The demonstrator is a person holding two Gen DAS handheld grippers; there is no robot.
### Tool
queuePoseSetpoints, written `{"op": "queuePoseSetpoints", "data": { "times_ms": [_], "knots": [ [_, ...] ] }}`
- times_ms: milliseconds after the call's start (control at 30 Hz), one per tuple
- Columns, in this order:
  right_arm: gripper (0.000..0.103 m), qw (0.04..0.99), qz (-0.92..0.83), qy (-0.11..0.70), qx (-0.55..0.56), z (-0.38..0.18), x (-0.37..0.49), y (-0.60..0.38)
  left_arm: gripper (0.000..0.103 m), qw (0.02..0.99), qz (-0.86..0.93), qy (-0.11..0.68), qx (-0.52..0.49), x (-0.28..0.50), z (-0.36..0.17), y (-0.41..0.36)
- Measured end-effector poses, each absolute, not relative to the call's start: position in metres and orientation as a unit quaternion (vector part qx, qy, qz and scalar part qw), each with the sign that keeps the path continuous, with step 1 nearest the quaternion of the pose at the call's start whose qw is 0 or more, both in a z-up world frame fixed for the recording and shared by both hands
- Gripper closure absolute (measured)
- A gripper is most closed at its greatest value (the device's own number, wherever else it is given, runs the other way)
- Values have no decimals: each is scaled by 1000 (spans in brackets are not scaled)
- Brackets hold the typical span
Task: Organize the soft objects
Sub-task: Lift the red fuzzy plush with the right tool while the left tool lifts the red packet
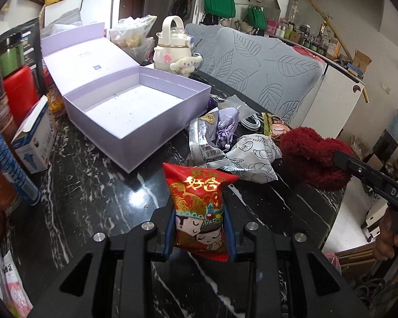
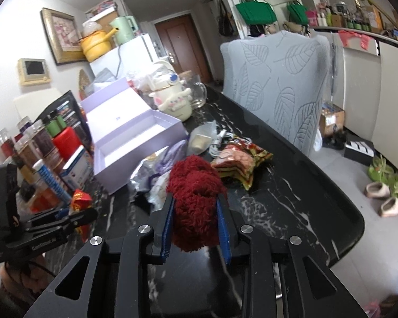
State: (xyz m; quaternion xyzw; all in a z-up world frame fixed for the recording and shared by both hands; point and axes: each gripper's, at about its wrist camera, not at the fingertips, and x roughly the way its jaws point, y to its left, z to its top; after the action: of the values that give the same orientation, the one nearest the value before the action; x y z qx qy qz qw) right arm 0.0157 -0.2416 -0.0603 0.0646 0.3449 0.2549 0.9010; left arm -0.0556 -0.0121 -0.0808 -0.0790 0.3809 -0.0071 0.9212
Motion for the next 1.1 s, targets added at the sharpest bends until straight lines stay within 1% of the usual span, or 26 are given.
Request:
{"op": "queuePoseSetpoints", "data": {
  "times_ms": [233, 633, 1100],
  "knots": [
    [74, 900, 278, 331, 60, -49, -12, -238, 73, 927, 6, 368, -80, -76, -67, -12],
    [74, 888, 327, 318, 56, -36, -34, -226, 73, 938, 23, 341, -62, -93, -40, -12],
    [74, 875, 367, 311, 47, -20, -25, -199, 73, 950, 22, 307, -60, -68, -9, 10]
  ]
}}
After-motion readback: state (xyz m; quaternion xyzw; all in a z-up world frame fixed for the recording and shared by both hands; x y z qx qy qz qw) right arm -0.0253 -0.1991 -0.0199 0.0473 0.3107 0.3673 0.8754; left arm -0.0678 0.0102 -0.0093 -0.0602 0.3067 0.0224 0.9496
